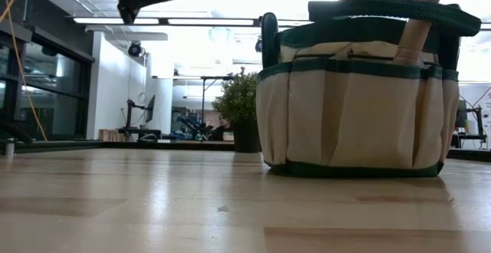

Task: Pick & Place Garden tools in Gardening bag
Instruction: Return to Home Position

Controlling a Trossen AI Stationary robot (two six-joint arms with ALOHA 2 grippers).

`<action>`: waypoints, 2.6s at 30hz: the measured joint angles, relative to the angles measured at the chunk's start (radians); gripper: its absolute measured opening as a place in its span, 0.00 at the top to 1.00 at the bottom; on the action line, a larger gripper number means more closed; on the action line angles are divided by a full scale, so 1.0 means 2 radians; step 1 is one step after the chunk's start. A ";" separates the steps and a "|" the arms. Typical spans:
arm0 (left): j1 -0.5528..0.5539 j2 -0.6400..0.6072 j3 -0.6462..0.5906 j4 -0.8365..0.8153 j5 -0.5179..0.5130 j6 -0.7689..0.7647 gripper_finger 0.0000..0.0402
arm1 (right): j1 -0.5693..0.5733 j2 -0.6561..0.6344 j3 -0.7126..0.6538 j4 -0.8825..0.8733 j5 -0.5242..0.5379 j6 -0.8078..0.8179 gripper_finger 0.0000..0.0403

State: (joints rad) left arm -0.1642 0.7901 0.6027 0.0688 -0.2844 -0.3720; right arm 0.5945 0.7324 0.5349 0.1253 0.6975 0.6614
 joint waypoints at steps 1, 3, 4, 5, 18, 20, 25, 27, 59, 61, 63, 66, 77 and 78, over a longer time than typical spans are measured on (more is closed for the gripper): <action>0.000 -0.010 -0.010 0.016 -0.004 0.000 0.44 | -0.006 -0.006 -0.014 0.021 -0.003 -0.012 0.99; 0.000 -0.039 -0.040 0.030 -0.005 0.000 0.44 | -0.021 -0.017 -0.038 0.053 -0.012 -0.025 0.99; 0.000 -0.050 -0.052 0.042 -0.005 0.000 0.44 | -0.029 -0.022 -0.047 0.069 -0.018 -0.028 0.99; 0.000 -0.061 -0.064 0.060 -0.005 0.000 0.44 | -0.036 -0.028 -0.057 0.078 -0.027 -0.030 0.99; 0.000 -0.215 -0.197 0.110 -0.008 -0.022 0.44 | -0.136 -0.097 -0.201 0.239 -0.123 -0.032 0.99; 0.000 -0.237 -0.210 0.110 -0.016 -0.025 0.44 | -0.148 -0.111 -0.214 0.239 -0.136 -0.032 0.99; 0.000 -0.290 -0.240 0.107 -0.061 -0.026 0.44 | -0.180 -0.154 -0.244 0.233 -0.176 -0.043 0.99; 0.000 -0.311 -0.250 0.109 -0.071 -0.026 0.44 | -0.193 -0.172 -0.252 0.229 -0.198 -0.046 0.99; 0.000 -0.392 -0.289 -0.007 -0.122 -0.009 0.44 | -0.418 -0.325 -0.263 -0.035 -0.483 -0.120 0.99; 0.000 -0.392 -0.289 -0.006 -0.113 -0.009 0.44 | -0.421 -0.325 -0.263 -0.035 -0.481 -0.120 0.99; 0.000 -0.392 -0.289 -0.006 -0.105 -0.009 0.44 | -0.423 -0.325 -0.263 -0.035 -0.478 -0.108 0.99; 0.000 -0.392 -0.289 -0.006 -0.089 -0.004 0.44 | -0.423 -0.324 -0.263 -0.036 -0.469 -0.098 0.99; 0.000 -0.391 -0.290 -0.016 -0.030 0.017 0.44 | -0.423 -0.324 -0.264 -0.034 -0.462 -0.098 0.99; 0.000 -0.390 -0.290 -0.016 -0.032 0.017 0.44 | -0.423 -0.324 -0.264 -0.034 -0.462 -0.098 0.99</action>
State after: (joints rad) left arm -0.1638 0.0099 0.0231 0.0368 -0.3481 -0.3380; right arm -0.2508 0.0837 0.0078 0.0578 -0.2272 0.4660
